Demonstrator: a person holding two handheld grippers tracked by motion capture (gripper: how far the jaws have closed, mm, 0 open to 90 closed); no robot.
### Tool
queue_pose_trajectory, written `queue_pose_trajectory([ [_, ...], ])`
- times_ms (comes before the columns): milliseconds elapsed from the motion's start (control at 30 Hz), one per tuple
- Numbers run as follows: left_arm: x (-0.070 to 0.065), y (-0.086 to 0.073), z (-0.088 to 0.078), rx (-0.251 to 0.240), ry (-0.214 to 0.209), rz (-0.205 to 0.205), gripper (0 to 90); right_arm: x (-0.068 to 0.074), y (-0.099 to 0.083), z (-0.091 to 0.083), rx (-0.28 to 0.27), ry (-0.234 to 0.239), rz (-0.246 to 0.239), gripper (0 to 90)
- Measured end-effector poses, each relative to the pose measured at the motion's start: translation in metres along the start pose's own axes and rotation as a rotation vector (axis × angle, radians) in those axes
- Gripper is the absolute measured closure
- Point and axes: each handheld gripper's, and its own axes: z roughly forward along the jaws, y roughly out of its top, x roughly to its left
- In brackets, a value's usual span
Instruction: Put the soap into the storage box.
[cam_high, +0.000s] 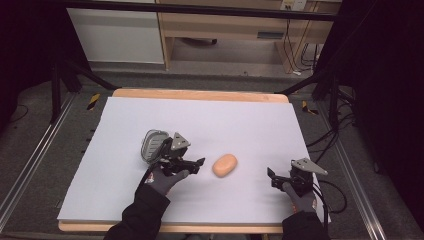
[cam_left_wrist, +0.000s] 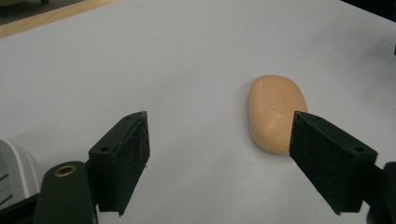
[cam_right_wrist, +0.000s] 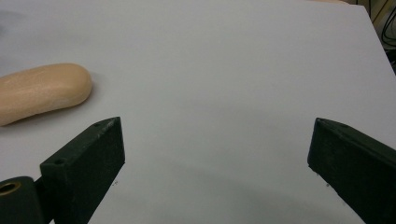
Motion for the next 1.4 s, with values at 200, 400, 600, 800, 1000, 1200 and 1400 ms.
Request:
queue_pose_trajectory([
  [200, -0.007, 0.003, 0.01, 0.018, -0.014, 0.016, 19.5, 0.0, 0.0, 0.0, 0.002, 0.003, 0.006, 4.4],
  [400, -0.012, 0.008, 0.015, 0.024, -0.023, 0.028, 19.4, 0.0, 0.0, 0.0, 0.01, 0.004, 0.012, 4.4],
  [600, -0.018, 0.011, 0.023, 0.033, -0.037, 0.039, 19.3, 0.0, 0.0, 0.001, 0.017, 0.001, 0.012, 4.4],
  [800, -0.025, 0.015, 0.031, 0.047, -0.047, 0.053, 19.1, 0.0, 0.0, 0.001, 0.019, -0.001, 0.011, 4.4],
  [1000, -0.031, 0.017, 0.038, 0.063, -0.056, 0.063, 19.2, 0.0, 0.0, 0.001, 0.018, 0.001, 0.015, 4.4],
  [1200, -0.037, 0.018, 0.048, 0.09, -0.069, 0.075, 19.2, 0.0, 0.0, 0.001, 0.02, 0.005, 0.015, 4.4],
  [1400, -0.044, 0.018, 0.059, 0.115, -0.073, 0.091, 19.2, 0.001, 0.0, 0.001, 0.025, 0.014, 0.02, 4.4],
])
